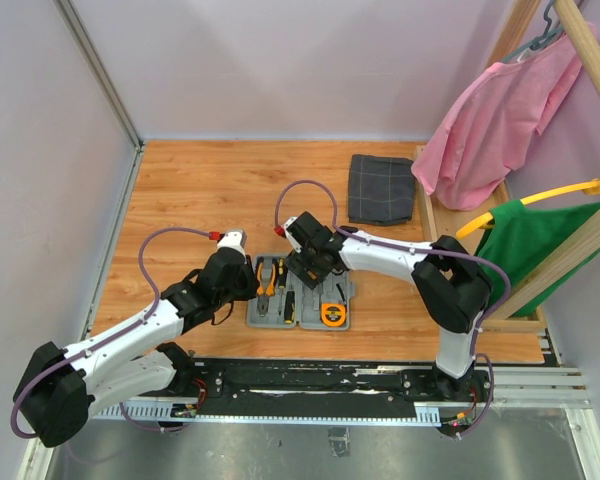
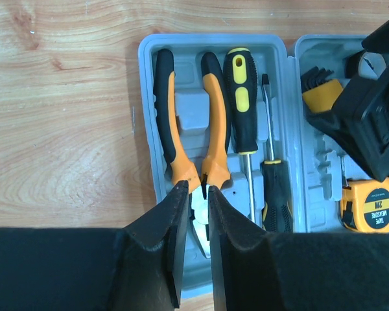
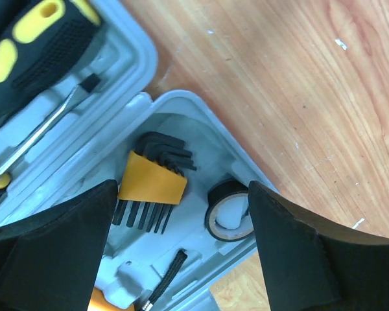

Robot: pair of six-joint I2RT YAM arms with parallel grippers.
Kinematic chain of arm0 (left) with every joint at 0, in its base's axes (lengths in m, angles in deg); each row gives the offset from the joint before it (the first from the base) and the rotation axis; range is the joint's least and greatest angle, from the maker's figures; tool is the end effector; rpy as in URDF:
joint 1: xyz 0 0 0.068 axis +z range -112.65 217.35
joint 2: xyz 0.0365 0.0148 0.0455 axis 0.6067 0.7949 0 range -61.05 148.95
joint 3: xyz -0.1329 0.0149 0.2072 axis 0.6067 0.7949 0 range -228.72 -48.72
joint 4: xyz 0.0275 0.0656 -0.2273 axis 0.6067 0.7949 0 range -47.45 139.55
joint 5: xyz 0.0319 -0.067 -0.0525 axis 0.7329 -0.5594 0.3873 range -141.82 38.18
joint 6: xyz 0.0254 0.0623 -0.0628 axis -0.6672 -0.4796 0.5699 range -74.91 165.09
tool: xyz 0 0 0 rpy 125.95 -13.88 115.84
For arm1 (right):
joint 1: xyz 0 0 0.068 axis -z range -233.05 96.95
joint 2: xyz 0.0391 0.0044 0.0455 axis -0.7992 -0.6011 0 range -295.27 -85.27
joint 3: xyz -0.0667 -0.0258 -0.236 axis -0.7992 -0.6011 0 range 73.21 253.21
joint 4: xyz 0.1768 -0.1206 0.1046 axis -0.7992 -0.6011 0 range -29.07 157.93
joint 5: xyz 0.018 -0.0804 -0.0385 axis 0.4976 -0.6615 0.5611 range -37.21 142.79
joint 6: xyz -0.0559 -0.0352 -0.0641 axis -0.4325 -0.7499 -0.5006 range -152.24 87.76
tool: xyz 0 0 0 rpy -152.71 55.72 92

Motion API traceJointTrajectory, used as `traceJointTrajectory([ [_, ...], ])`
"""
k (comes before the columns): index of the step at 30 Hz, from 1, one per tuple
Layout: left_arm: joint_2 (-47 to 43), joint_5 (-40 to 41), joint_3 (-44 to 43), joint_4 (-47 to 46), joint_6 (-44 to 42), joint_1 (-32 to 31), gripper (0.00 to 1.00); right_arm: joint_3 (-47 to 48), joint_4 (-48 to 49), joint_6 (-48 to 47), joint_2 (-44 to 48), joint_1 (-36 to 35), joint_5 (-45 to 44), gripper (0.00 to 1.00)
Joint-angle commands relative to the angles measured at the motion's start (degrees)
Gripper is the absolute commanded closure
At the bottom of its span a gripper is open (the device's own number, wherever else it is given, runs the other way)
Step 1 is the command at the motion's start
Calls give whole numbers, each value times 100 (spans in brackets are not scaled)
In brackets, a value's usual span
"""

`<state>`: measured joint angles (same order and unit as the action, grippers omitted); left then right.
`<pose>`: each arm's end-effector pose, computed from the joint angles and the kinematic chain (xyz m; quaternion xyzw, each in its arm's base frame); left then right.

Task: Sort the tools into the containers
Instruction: Adjust the engineering item in the storage box.

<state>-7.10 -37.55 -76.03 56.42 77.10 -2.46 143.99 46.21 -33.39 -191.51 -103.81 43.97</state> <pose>0.1830 -0.1260 0.1599 0.0095 0.9026 -0.1523 0.4026 0.2531 0.2898 0.1312 -0.3990 0.8695 0.0512 0.2867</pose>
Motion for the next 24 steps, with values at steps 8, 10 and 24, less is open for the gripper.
traceJointTrajectory([
  [8, 36, -2, -99, -20, 24, 53, 77, 53, 195, 976, 108, 236, 401, 30],
  [10, 49, -18, -91, -33, 25, 53, 77, 54, 203, 1081, 139, 239, 531, 32],
  [24, 106, -116, -97, -121, 25, 53, 77, -212, 189, 1503, 340, 684, 1732, 33],
])
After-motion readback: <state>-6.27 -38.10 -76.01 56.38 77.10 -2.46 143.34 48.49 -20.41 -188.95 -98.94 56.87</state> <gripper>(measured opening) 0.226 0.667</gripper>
